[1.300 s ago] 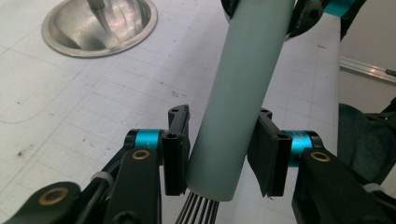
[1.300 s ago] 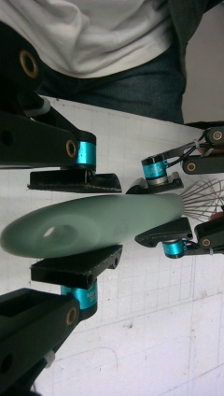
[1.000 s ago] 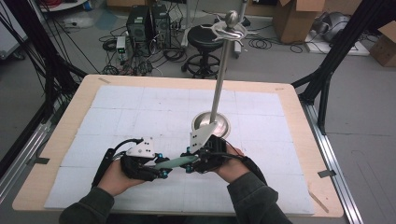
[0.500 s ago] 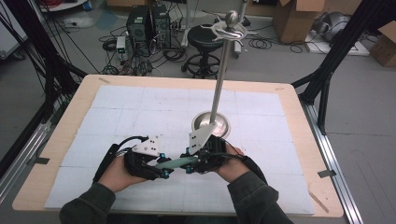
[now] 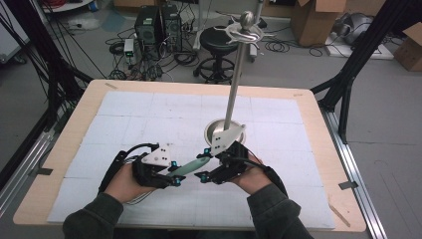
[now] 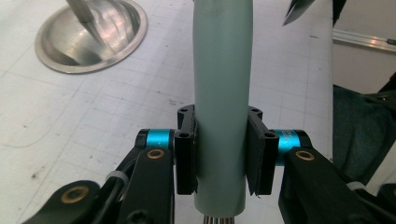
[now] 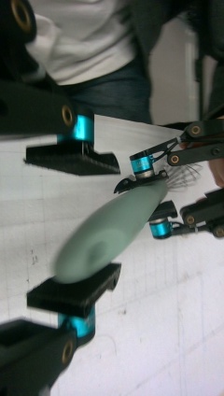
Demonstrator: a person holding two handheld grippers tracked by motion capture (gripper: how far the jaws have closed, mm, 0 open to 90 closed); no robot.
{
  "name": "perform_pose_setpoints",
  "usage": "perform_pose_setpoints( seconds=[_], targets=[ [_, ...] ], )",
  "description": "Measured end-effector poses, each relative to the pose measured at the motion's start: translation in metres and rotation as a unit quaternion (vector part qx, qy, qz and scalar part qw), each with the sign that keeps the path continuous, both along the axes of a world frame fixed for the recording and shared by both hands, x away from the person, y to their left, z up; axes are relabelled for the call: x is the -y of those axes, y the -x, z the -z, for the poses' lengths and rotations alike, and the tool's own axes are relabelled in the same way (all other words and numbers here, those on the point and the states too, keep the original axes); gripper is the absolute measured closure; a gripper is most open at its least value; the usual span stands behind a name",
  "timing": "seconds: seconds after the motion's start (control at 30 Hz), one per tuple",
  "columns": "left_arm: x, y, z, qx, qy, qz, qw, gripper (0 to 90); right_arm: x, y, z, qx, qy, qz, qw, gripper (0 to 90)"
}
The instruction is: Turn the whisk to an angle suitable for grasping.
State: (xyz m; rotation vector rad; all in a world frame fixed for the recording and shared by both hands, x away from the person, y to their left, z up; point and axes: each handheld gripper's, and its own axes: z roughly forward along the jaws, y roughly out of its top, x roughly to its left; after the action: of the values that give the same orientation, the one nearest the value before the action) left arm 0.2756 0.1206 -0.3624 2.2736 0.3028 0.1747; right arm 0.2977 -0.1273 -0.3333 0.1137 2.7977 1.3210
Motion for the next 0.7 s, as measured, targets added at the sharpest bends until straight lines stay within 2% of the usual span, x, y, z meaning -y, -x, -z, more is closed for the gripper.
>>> perform_pose_setpoints(
  seconds=[0.03, 0.07, 0.13, 0.27, 0.37, 0.53, 0.57, 0.67, 0.7],
  targets=[
    [-0.002, -0.001, -0.002, 0.001, 0.007, -0.007, 1.0000, 68.8, 0.006, 0.000, 0.000, 0.002, -0.015, 0.010, 0.9998, 42.3],
    [-0.002, -0.001, -0.002, 0.001, 0.007, -0.007, 1.0000, 68.9, 0.006, 0.000, 0.000, 0.002, -0.015, 0.010, 0.9998, 42.3],
    [-0.005, -0.001, -0.004, 0.001, 0.019, -0.012, 0.9997, 68.9, 0.015, 0.000, 0.000, 0.001, -0.021, 0.027, 0.9994, 38.4],
    [-0.008, -0.002, -0.007, 0.004, 0.028, -0.019, 0.9994, 68.9, 0.025, 0.000, 0.000, 0.002, -0.025, 0.041, 0.9988, 37.7],
    [-0.010, -0.003, -0.011, 0.006, 0.039, -0.026, 0.9989, 69.0, 0.036, 0.001, 0.003, 0.002, -0.032, 0.063, 0.9975, 36.0],
    [-0.010, -0.004, -0.016, 0.009, 0.044, -0.030, 0.9985, 69.0, 0.045, 0.001, 0.006, 0.002, -0.033, 0.075, 0.9966, 35.2],
    [-0.010, -0.005, -0.017, 0.009, 0.045, -0.031, 0.9985, 69.0, 0.047, 0.002, 0.007, 0.001, -0.040, 0.079, 0.9961, 35.4],
    [-0.008, -0.006, -0.016, 0.008, 0.045, -0.029, 0.9985, 69.0, 0.046, 0.002, 0.007, -0.003, -0.046, 0.078, 0.9959, 36.2],
    [-0.006, -0.005, -0.015, 0.007, 0.039, -0.024, 0.9989, 68.9, 0.043, 0.002, 0.006, -0.010, -0.046, 0.072, 0.9963, 37.9]
  ],
)
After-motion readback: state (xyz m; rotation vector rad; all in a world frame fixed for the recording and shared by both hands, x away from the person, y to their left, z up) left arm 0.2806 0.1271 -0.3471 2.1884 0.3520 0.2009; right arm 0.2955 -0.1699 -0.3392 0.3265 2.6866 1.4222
